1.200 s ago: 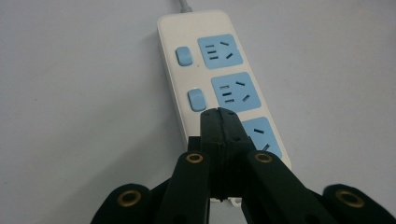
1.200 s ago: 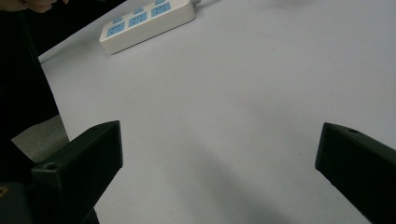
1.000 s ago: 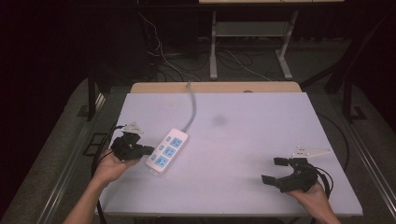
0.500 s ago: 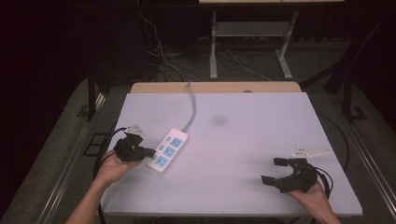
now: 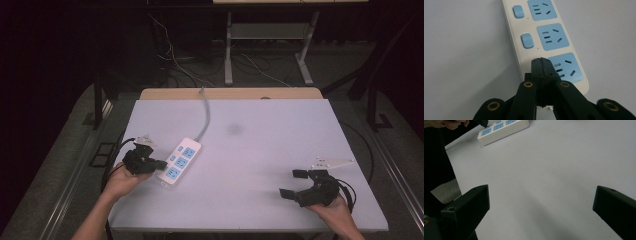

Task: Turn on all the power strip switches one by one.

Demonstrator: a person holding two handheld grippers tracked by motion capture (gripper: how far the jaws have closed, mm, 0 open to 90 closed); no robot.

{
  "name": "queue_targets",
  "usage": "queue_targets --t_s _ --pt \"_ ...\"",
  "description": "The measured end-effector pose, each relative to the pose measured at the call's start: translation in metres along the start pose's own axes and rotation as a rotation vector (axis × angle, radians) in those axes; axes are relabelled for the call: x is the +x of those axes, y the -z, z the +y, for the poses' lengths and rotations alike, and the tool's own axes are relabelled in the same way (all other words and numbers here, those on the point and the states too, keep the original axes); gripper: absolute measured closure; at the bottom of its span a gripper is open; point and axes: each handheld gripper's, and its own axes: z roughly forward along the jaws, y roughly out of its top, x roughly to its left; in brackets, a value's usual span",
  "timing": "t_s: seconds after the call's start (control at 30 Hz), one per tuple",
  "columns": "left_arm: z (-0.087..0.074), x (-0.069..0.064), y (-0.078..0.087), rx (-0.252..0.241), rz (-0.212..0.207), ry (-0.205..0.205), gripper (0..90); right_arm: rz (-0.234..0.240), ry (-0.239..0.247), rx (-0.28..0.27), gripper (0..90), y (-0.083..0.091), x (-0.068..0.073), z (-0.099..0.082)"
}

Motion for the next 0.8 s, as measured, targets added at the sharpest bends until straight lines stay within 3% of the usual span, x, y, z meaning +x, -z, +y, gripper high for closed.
queue_targets --t_s 0.37,0.53,0.8 --pt "-0.0002 0.0019 -0.0019 0.005 -0.014 0.006 90.0 0.002 -0.001 -0.006 0.6 0.0016 0.0004 0.0001" --pt "-0.0005 0.0059 -0.0024 0.009 -0.039 0.034 90.0 0.003 0.001 -0.012 0.6 0.0021 0.0004 0.0000" --pt "-0.0017 0.0048 -0.0029 0.004 -0.031 0.043 90.0 0.006 0.008 -0.013 0.6 0.0025 0.0009 0.0000"
